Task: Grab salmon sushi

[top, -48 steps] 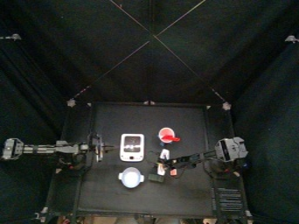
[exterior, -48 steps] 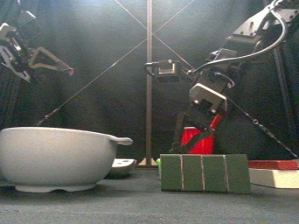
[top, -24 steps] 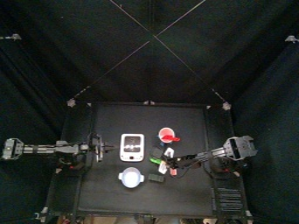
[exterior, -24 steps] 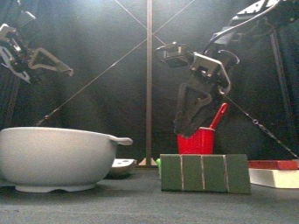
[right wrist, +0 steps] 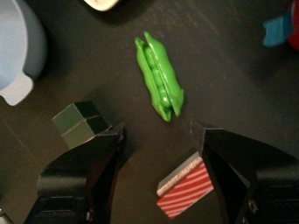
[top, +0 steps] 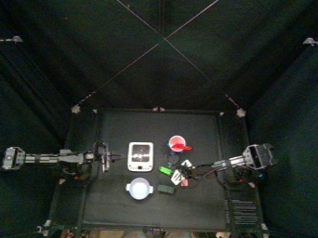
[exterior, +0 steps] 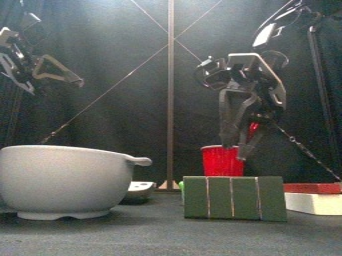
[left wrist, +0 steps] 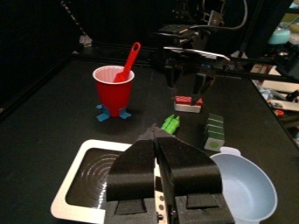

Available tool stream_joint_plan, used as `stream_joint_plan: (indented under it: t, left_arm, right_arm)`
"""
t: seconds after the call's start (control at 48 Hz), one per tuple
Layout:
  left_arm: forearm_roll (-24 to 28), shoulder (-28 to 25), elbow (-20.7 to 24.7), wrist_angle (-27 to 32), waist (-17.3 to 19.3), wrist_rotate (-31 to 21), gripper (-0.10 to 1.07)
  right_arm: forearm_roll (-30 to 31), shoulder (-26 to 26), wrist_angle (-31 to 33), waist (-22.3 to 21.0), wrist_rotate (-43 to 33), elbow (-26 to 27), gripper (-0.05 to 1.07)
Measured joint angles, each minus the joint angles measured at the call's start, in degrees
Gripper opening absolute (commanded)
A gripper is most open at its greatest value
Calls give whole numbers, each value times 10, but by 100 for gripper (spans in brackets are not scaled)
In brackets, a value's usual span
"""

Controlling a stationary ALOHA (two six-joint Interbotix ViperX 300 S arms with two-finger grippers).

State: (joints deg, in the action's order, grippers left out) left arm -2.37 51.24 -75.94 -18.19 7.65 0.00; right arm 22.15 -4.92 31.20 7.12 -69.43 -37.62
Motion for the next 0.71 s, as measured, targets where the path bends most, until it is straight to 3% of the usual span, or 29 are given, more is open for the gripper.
stream_joint_plan:
  t: [0.333, 0.562, 0.708]
  left_arm:
    - [0, 0, 0, 0, 0, -1, 32]
    - [0, 0, 0, 0, 0, -1, 32]
    - [0, 0, 0, -4, 1, -1, 32]
  right_arm:
    - [-4, -38, 72, 23, -134, -41, 92]
    - [17, -34, 87, 63, -225, -54, 92]
    - [16, -20, 87, 74, -243, -54, 92]
